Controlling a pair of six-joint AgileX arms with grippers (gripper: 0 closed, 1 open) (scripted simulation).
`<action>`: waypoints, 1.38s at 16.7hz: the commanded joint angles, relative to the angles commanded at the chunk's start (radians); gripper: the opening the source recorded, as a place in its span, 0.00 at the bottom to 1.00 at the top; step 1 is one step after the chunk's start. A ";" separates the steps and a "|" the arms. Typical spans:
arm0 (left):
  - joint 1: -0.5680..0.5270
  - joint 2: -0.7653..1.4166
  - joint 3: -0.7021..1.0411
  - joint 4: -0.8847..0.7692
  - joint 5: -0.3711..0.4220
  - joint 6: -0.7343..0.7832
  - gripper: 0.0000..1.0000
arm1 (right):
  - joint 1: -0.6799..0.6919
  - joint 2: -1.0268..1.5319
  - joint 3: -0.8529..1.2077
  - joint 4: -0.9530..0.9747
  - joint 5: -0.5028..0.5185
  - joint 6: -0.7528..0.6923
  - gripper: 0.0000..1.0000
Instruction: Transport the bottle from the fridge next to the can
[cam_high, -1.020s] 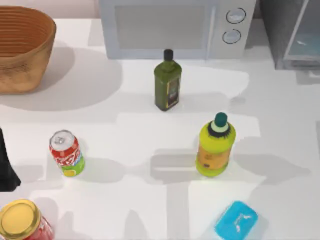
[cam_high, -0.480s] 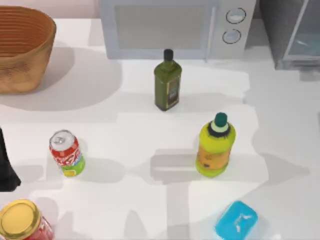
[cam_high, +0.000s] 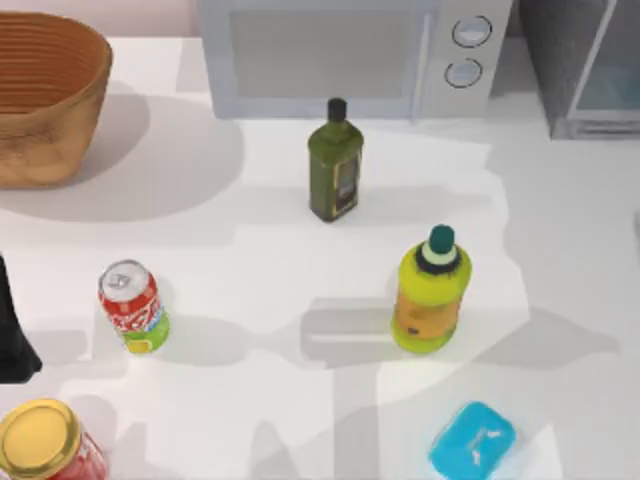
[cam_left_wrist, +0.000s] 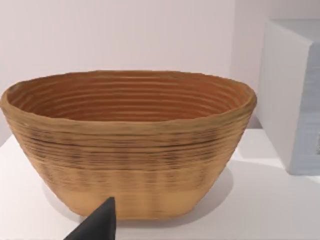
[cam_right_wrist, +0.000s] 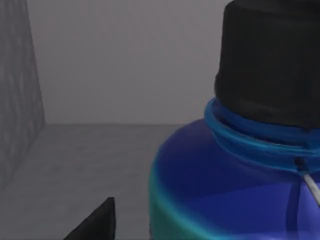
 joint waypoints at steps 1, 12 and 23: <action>0.000 0.000 0.000 0.000 0.000 0.000 1.00 | 0.003 0.018 0.033 -0.015 0.003 0.000 1.00; 0.000 0.000 0.000 0.000 0.000 0.000 1.00 | 0.007 0.044 0.081 -0.037 0.007 0.000 0.62; 0.000 0.000 0.000 0.000 0.000 0.000 1.00 | 0.007 0.044 0.081 -0.037 0.007 0.000 0.00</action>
